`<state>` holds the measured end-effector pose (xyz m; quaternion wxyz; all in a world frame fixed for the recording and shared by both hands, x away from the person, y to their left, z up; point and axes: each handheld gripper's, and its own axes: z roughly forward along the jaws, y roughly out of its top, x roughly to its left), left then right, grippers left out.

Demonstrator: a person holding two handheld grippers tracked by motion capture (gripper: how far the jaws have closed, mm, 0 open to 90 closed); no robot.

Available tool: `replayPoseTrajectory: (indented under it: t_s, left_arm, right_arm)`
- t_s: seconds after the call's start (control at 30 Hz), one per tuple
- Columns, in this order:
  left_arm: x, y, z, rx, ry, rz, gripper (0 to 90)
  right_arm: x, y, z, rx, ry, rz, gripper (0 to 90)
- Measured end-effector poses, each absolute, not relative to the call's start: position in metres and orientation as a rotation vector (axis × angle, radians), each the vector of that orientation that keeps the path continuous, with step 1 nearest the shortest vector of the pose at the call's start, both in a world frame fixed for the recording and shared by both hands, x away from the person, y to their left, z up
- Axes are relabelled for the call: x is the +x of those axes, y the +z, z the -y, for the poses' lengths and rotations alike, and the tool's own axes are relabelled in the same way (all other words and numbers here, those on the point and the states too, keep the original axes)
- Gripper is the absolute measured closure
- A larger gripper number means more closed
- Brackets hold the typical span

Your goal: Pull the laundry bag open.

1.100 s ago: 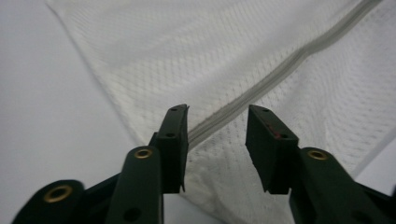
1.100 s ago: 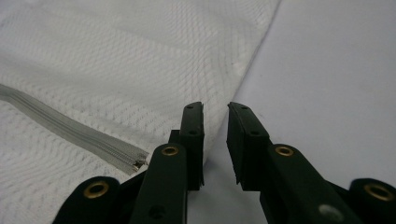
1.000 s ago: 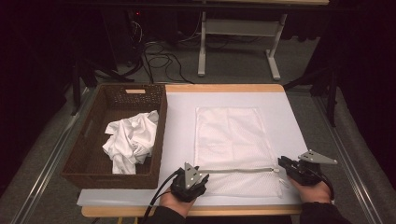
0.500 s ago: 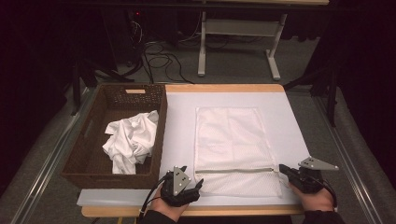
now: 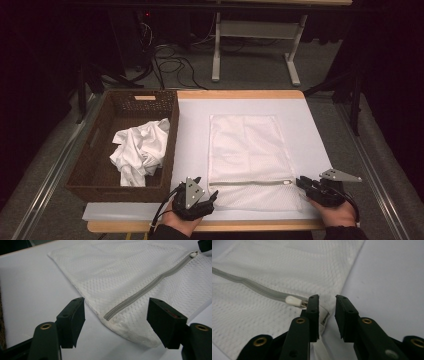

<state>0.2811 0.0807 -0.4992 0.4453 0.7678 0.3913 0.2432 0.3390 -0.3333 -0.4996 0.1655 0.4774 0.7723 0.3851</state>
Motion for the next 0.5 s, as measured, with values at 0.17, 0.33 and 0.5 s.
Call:
replayPoseTrajectory:
  t_s: [0.17, 0.33, 0.5]
  left_arm:
    - [0.2806, -0.4997, -0.0831, 1.901, 0.610, -0.985, 28.4]
    - [0.2814, -0.5005, -0.0853, 1.894, 0.600, -1.003, 28.4]
    - [0.2803, -0.5001, -0.0856, 1.877, 0.592, -1.014, 28.4]
  right_arm:
    - [0.3440, -0.5059, 0.3351, 1.417, 1.093, -2.203, 61.9]
    - [0.3446, -0.5090, 0.3303, 1.384, 1.054, -2.239, 61.5]
    - [0.3437, -0.5099, 0.3259, 1.337, 1.033, -2.253, 67.6]
